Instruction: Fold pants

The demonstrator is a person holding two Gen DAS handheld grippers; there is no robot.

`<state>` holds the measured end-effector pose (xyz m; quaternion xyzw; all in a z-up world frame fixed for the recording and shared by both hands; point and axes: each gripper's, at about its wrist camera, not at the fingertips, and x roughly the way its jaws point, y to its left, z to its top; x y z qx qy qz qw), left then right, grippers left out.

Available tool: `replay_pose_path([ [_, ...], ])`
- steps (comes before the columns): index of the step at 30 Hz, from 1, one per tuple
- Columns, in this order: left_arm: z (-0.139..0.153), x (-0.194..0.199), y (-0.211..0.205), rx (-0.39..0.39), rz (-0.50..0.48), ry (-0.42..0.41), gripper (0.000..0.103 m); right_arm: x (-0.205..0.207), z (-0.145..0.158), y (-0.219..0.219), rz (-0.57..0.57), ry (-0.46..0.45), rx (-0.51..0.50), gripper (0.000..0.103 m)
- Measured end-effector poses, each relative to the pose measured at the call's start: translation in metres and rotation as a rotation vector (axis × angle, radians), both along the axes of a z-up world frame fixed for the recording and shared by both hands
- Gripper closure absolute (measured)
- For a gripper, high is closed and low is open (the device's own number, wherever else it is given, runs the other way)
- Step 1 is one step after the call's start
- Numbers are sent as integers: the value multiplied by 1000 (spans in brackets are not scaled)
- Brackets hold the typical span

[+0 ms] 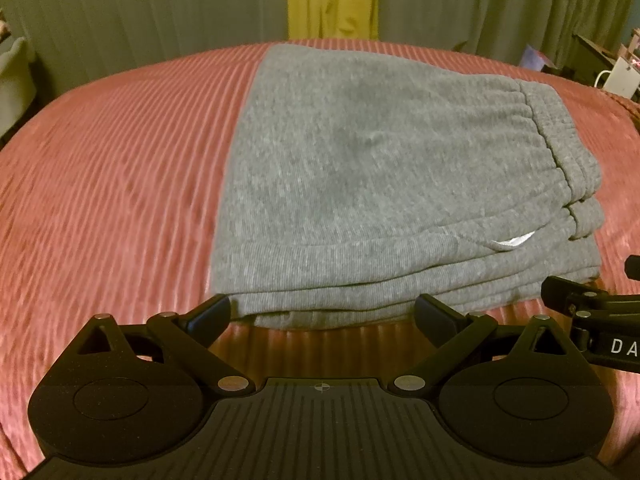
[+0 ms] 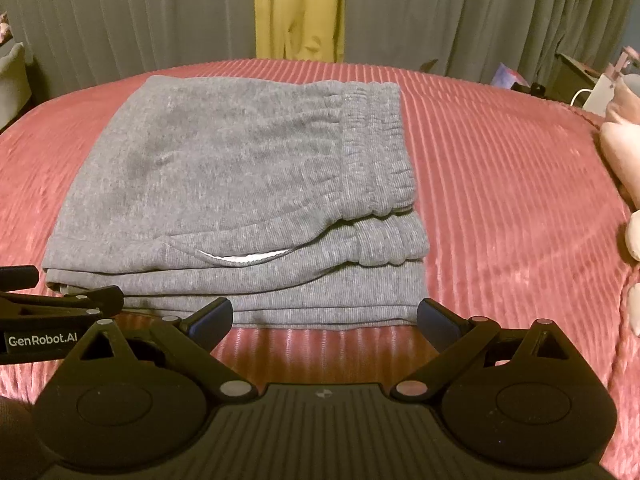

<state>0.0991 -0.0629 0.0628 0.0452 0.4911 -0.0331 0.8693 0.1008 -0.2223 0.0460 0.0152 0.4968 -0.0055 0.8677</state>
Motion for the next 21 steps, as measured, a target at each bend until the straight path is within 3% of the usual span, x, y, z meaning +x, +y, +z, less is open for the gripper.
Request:
replay_pose_path([
  [21, 2, 0, 1, 14, -9, -4, 2, 0, -2, 2, -1, 4, 9, 4],
])
